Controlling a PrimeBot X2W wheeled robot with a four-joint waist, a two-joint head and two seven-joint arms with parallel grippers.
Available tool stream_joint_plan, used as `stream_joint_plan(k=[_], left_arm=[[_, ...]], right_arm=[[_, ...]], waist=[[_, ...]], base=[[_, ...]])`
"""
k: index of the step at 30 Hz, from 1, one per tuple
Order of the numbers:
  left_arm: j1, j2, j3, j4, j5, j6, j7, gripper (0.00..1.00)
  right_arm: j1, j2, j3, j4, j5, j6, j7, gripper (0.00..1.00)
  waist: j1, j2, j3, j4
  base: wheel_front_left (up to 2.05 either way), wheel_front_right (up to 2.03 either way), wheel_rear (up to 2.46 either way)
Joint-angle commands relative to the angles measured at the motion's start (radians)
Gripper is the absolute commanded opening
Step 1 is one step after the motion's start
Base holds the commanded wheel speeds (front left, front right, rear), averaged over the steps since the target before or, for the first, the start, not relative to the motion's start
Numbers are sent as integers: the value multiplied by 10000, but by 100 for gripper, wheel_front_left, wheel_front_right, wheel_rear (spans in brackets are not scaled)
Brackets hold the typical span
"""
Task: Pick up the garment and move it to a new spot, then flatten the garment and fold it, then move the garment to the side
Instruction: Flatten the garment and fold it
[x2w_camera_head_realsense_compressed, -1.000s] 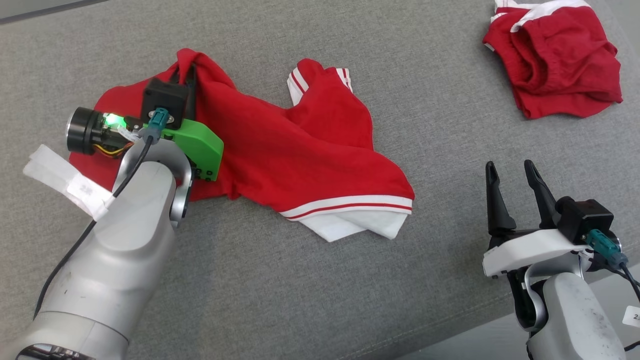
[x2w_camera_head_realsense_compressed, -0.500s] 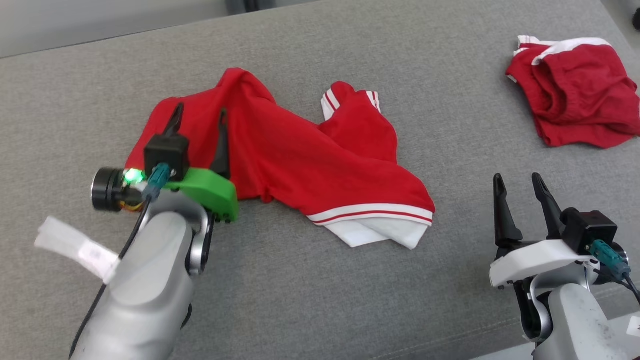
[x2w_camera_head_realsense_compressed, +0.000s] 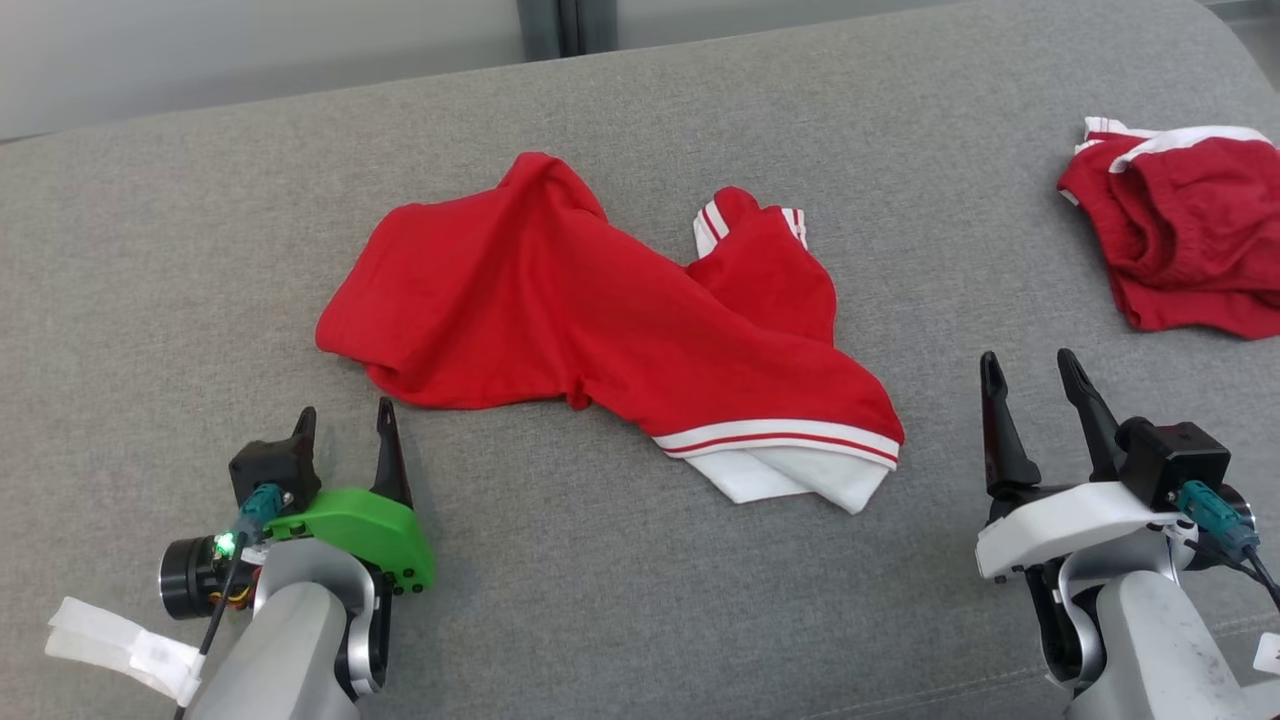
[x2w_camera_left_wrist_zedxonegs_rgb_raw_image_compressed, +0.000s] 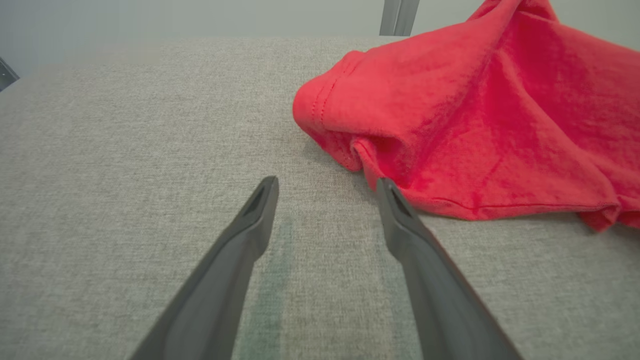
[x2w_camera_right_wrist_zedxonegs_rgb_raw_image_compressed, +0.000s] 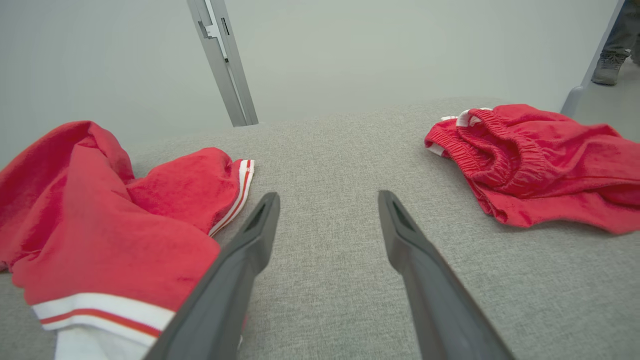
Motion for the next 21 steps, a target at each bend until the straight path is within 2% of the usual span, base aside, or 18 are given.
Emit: stream_joint_plan(k=[1, 7, 11, 12, 13, 18, 21], left_arm=[[-186, -18, 65, 34, -130, -95, -40, 100], [-482, 4, 237, 331, -349, -74, 107, 100], [-688, 166, 445, 757, -499, 29, 114, 56], [-716, 173, 463, 827, -532, 11, 113, 49], [-746, 184, 481, 891, -573, -37, 107, 48], [-919, 118, 465, 1158, -751, -445, 99, 27], [-1052, 48, 447, 1228, -807, -589, 8, 0]], right_arm=[[33, -29, -33, -56, -98, -16, 12, 100], [93, -24, -16, -83, -80, -16, 49, 100], [96, -26, -11, -82, -50, -16, 34, 100], [103, -26, -13, -84, -48, -16, 27, 100], [111, -26, -13, -79, -44, -16, 17, 100], [110, -26, 35, -34, -15, -16, -27, 100], [139, -26, 5, -21, -54, -16, -35, 100]], waist=[[-1, 0, 109, -162], [-1, 0, 189, -507], [-1, 0, 263, -700], [-1, 0, 275, -725], [-1, 0, 286, -746], [-1, 0, 319, -831], [-1, 0, 295, -822]], base=[[0, 0, 0], [0, 0, 0], [0, 0, 0], [0, 0, 0], [0, 0, 0], [0, 0, 0], [0, 0, 0]])
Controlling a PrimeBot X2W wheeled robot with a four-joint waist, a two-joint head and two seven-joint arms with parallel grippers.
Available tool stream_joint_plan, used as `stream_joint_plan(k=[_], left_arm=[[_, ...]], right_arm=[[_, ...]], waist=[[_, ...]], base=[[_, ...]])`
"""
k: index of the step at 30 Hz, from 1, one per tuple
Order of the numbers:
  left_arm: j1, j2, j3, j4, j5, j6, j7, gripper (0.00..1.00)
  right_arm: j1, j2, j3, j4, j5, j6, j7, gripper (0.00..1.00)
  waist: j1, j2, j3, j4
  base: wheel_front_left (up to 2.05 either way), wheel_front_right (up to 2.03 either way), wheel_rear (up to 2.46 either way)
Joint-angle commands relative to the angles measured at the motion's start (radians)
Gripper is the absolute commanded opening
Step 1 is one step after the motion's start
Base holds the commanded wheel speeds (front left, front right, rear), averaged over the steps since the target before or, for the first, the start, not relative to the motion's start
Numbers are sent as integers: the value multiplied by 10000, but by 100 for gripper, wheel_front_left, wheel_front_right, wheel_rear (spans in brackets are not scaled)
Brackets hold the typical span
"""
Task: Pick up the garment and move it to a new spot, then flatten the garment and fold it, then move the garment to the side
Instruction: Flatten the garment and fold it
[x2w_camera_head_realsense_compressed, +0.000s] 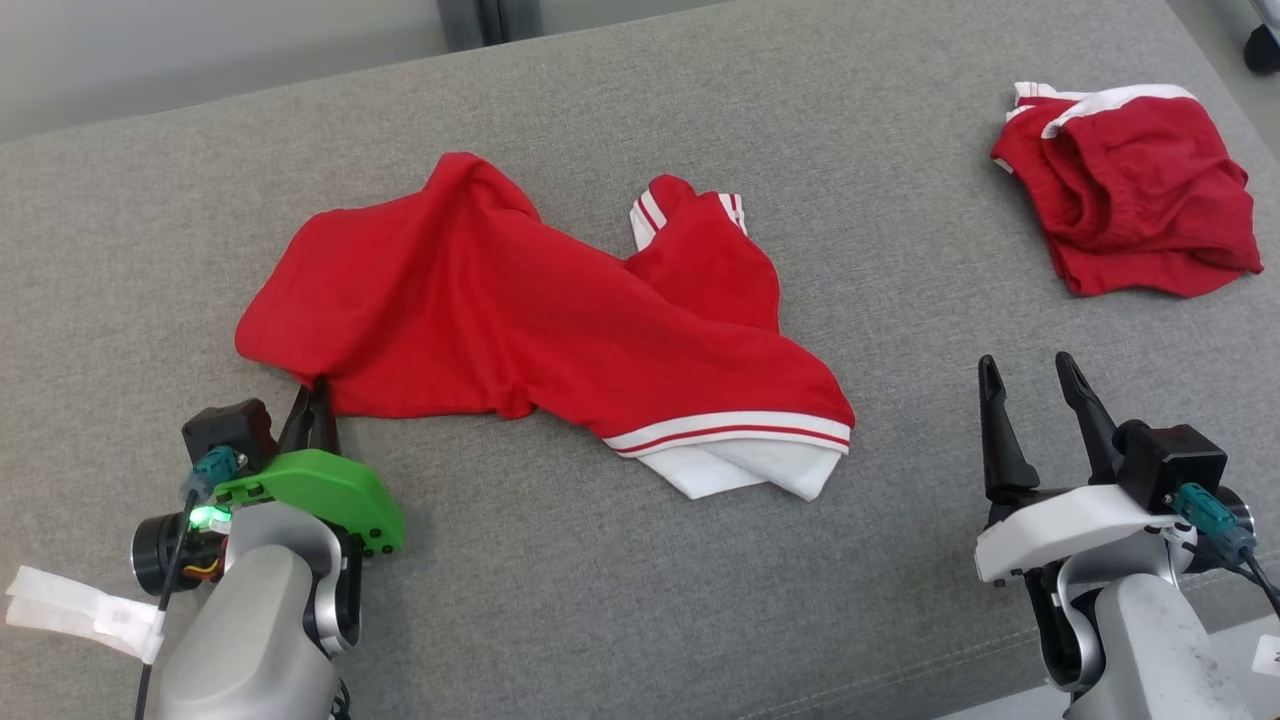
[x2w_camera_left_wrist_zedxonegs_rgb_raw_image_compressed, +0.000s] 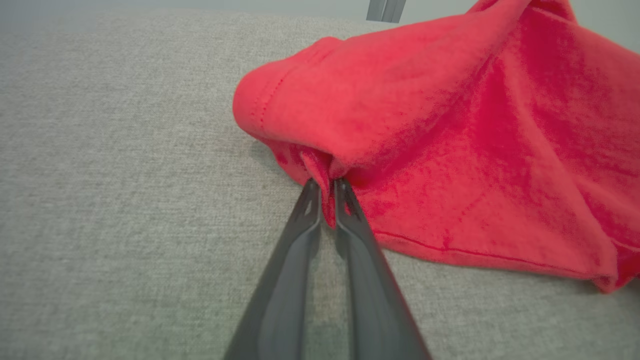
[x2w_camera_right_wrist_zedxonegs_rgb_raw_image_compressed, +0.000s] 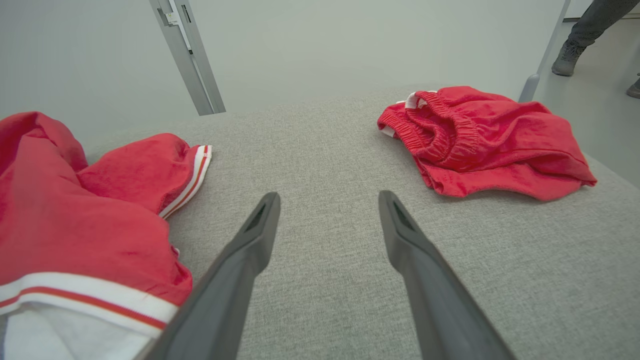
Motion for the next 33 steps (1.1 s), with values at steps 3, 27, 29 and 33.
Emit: stream_joint_plan(k=[3, 27, 29, 33], left_arm=[[-247, 65, 82, -40, 77, 68, -241, 0], [-1423, -178, -2066, -2038, 2637, 279, 479, 0], [-1447, -436, -2345, -1700, 2705, 132, 507, 0], [-1487, -767, -2707, -1039, 2647, -130, 456, 0]], right_arm=[[88, -16, -30, 20, -22, -16, -55, 100], [-134, -18, 172, 190, 202, -16, -109, 100], [-151, -20, 175, 237, 243, -16, -122, 100], [-201, -15, 164, 316, 265, -16, -195, 100]], waist=[[0, -1, -61, 44], [0, -1, 61, -141], [0, -1, 119, -275], [0, -1, 185, -432]], base=[[0, 0, 0], [0, 0, 0], [0, 0, 0], [0, 0, 0]])
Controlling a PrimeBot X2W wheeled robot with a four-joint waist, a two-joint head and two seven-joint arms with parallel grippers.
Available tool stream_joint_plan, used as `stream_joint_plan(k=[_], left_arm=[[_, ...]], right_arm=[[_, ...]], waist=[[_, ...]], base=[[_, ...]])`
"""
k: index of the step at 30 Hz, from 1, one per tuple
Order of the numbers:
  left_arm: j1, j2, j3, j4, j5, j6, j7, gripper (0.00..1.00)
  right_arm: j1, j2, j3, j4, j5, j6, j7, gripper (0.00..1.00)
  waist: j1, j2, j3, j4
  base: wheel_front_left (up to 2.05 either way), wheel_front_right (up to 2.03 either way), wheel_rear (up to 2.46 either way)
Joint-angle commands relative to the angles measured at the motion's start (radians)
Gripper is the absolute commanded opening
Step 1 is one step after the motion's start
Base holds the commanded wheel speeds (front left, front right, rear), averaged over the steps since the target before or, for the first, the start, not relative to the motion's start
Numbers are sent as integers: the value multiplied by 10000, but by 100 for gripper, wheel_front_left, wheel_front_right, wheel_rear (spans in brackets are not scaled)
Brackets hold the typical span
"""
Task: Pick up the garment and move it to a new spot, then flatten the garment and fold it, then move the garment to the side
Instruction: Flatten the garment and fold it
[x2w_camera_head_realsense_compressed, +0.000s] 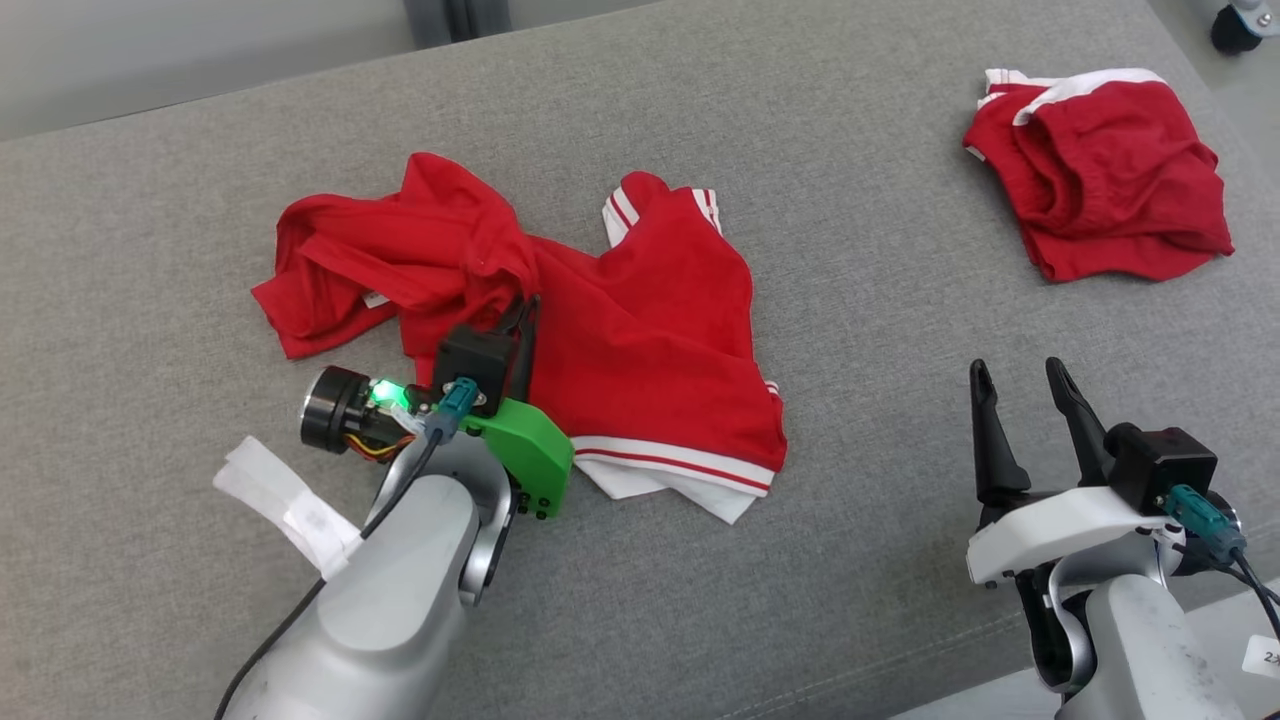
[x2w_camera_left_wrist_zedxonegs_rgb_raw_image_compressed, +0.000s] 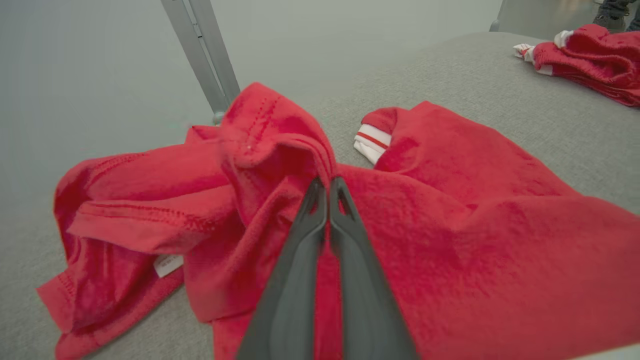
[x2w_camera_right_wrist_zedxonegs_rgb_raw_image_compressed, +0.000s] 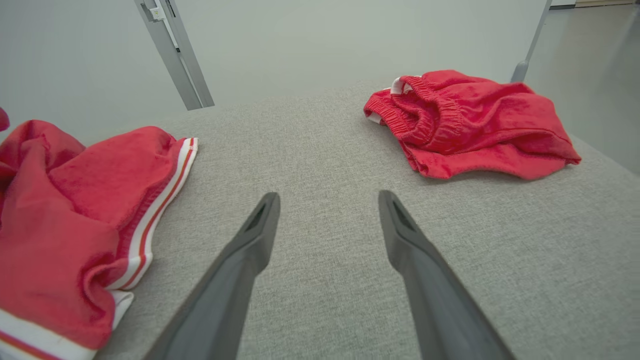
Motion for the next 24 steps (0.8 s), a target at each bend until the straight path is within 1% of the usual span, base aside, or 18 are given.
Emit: stream_joint_plan(k=[1, 4, 6, 9, 12, 14, 21, 24], left_arm=[[-183, -16, -54, 175, -54, -67, -97, 0], [-237, -115, -48, 409, -141, -107, -288, 0], [-235, -124, 21, 413, -188, -35, -423, 0], [-78, -29, 132, 202, -239, 58, -605, 0], [326, 206, 292, -302, -304, 220, -714, 0], [644, 422, 432, -759, -365, 393, -753, 0], [2376, 1316, 1232, -2317, -841, 1377, -605, 0], [3008, 1515, 1349, -2646, -996, 1593, -437, 0]], right_arm=[[-122, -13, -10, 29, 16, -16, -89, 100], [-104, -13, -71, 70, 19, -16, -116, 100], [-58, -11, -120, 101, 14, -16, -131, 100], [-7, -13, -165, 120, 4, -16, -158, 100], [58, -14, -200, 147, -23, -16, -173, 100], [103, -13, -212, 149, -48, -16, -177, 100], [174, -14, -199, 148, -102, -16, -112, 100], [131, -17, -144, 139, -109, -16, -72, 100]], waist=[[-1, -1, 82, -112], [-1, -1, 63, -87], [-1, -1, 10, 4], [-1, -1, -92, 224], [-1, -1, -223, 521], [-1, -1, -311, 740], [-1, -1, -503, 1402], [-1, -1, -503, 1533]], base=[[0, 0, 0], [0, 0, 0], [0, 0, 0], [0, 0, 0], [0, 0, 0], [0, 0, 0], [0, 0, 0], [0, 0, 0]])
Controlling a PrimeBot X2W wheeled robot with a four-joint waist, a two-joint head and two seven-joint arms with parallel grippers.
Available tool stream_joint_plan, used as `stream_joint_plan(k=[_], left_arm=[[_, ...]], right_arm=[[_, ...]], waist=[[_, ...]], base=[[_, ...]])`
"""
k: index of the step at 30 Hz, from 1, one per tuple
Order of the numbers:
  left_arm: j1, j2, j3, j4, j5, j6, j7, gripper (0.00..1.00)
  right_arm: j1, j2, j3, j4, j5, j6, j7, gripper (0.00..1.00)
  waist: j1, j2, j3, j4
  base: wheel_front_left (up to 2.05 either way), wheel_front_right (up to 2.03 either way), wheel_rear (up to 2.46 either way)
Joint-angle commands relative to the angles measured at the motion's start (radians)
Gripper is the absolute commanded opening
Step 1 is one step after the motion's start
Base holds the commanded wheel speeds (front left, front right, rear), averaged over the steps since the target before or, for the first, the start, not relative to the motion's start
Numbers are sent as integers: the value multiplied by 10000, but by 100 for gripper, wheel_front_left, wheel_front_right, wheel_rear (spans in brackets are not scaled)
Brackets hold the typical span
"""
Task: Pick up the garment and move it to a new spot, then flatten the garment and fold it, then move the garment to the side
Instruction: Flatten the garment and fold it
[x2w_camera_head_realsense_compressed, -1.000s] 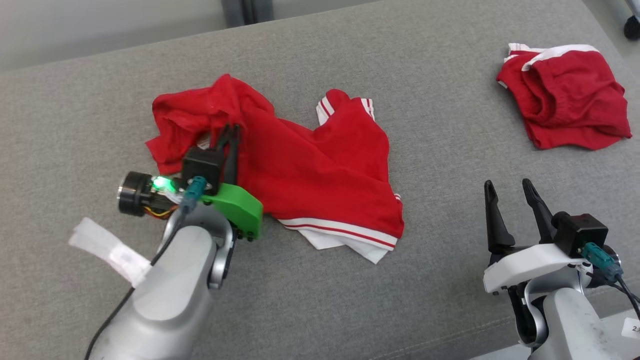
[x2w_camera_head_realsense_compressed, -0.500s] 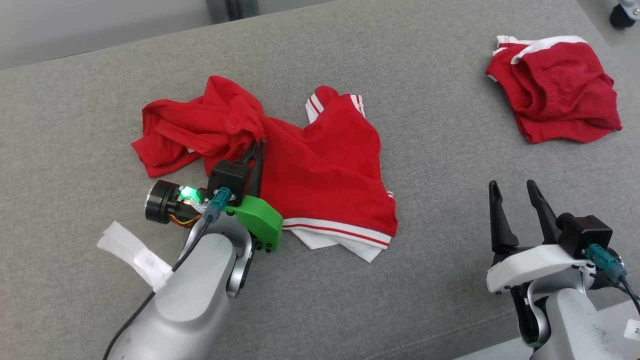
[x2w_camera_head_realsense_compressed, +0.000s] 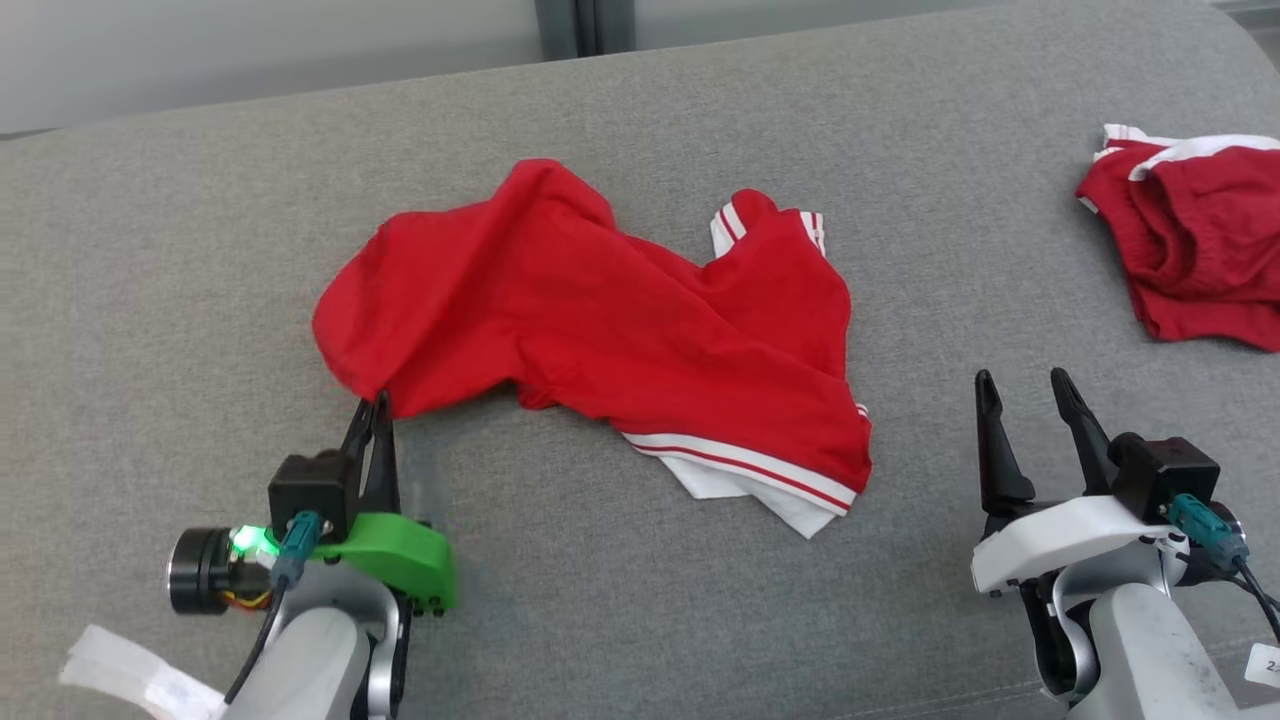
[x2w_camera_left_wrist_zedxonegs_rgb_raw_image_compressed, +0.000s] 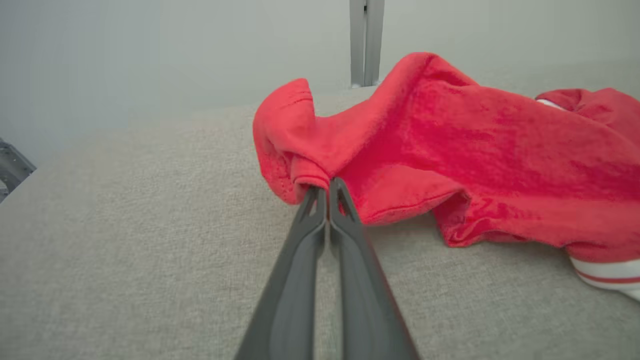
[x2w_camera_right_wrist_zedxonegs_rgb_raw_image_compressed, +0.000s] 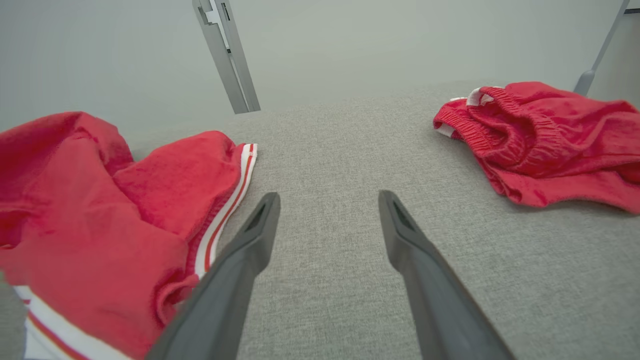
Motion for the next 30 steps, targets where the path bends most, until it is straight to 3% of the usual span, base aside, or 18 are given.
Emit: stream_joint_plan(k=[1, 14, 16, 17, 30], left_arm=[[308, 34, 47, -107, -137, 51, 65, 0], [837, -279, 312, 1137, -924, -52, 12, 0], [879, -352, 319, 1183, -957, -123, -73, 85], [914, -360, 327, 1167, -989, -137, -103, 100], [1805, 256, 756, 443, -1309, 176, 12, 100]], right_arm=[[12, -21, 20, -18, -50, -16, 27, 100], [69, -21, -16, -29, -210, -17, 139, 100], [133, -21, -20, -7, -199, -17, 147, 100], [161, -21, -11, -1, -193, -17, 152, 100], [290, -23, 146, -26, -121, -17, 173, 100]], waist=[[0, 0, -65, 193], [0, 0, -159, 168], [0, 0, -237, 177], [0, 0, -267, 182], [0, 0, -480, 90]], base=[[0, 0, 0], [0, 0, 0], [0, 0, 0], [0, 0, 0], [0, 0, 0]])
